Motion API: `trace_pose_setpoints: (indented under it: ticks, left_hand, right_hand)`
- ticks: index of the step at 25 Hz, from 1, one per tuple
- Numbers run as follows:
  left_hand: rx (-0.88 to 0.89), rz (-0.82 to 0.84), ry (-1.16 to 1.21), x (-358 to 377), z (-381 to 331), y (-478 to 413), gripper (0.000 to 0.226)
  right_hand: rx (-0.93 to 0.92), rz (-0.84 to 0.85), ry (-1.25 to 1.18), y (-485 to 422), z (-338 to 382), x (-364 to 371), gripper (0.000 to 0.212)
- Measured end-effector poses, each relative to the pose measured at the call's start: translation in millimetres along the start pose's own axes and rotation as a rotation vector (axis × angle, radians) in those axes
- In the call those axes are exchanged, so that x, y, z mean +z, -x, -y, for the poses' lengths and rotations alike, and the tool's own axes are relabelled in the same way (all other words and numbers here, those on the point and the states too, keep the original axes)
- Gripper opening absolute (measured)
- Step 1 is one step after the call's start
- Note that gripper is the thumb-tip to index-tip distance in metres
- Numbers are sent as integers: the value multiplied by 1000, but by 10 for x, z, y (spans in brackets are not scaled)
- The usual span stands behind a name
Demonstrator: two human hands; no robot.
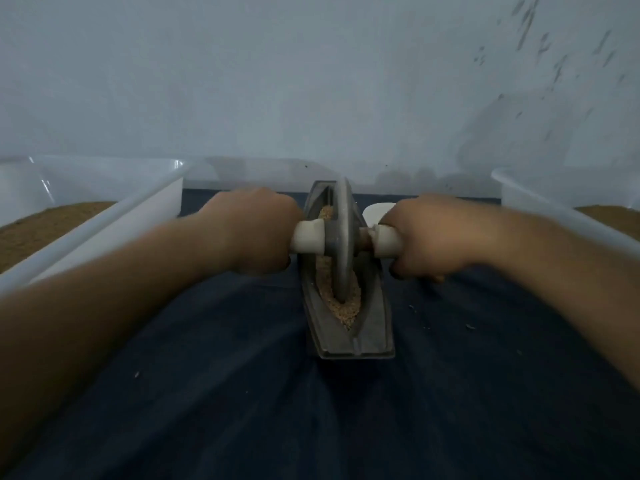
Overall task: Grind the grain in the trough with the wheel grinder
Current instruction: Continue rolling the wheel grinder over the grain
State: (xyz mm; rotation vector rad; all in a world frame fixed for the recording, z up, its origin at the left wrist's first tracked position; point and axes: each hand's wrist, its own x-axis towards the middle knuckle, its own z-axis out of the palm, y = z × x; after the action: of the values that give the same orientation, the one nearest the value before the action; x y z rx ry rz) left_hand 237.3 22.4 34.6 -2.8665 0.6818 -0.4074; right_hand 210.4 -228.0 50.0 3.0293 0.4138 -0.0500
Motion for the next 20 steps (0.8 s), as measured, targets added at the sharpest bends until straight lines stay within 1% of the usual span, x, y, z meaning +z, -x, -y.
trace_pose_setpoints:
  ticks: [1, 2, 3, 4, 5, 6, 7, 8, 9, 10, 11, 12, 13, 14, 15, 16, 17, 18, 19, 20]
  left_hand:
    - [18, 23, -8, -45, 17, -70, 16]
    - [9, -3, -26, -63, 9, -157, 13]
    - [-25, -66, -57, -48, -24, -231, 10]
    - [-78, -172, -94, 7, -63, -267, 8]
    - [-142, -281, -120, 81, -103, -281, 6]
    - [-204, -350, -116, 164, -140, -267, 4]
    - [-253, -380, -89, 222, -163, -225, 4]
    - [-265, -382, -66, 251, -166, -187, 5]
    - [-240, -353, -64, 239, -145, -146, 5]
    - [-190, -293, -66, 181, -99, -99, 7]
    - [-121, -183, -48, 103, -45, -55, 11]
    - [-48, -37, -9, 14, -4, -37, 16]
    - [9, 109, 25, -81, 12, -40, 20]
    - [40, 208, 39, -121, 27, -66, 21]
    - [40, 230, 36, -110, 40, -126, 19]
    - [4, 174, 24, -95, 30, -192, 18]
    - [-62, 53, -13, -64, -13, -240, 17]
    - [-137, -113, -68, 5, -74, -261, 17]
    - [-207, -262, -119, 88, -128, -256, 16]
    - [-263, -341, -139, 129, -175, -241, 15]
  right_hand:
    - [13, 228, -89, -33, 25, -127, 13]
    - [50, 396, -203, -114, 28, -213, 11]
    - [102, 456, -290, -219, 27, -250, 10]
    - [147, 384, -303, -343, 42, -258, 10]
    - [164, 222, -211, -453, 73, -254, 12]
    - [154, -23, -35, -519, 113, -188, 14]
    - [130, -290, 148, -514, 150, -73, 16]
    - [99, -473, 259, -459, 180, 30, 16]
    - [70, -543, 278, -384, 184, 92, 16]
    - [35, -540, 248, -312, 156, 125, 16]
    - [-6, -445, 218, -237, 107, 120, 14]
    - [-41, -289, 183, -172, 50, 69, 14]
    - [-54, -97, 138, -127, -5, -5, 17]
    - [-64, 64, 101, -122, -47, -86, 20]
    - [-68, 164, 69, -177, -75, -129, 22]
    - [-64, 169, 43, -248, -80, -130, 23]
    - [-37, 68, 29, -323, -66, -93, 20]
    - [18, -124, 40, -404, -43, -18, 16]
    - [80, -352, 83, -476, -12, 91, 11]
    - [134, -506, 142, -506, 34, 171, 8]
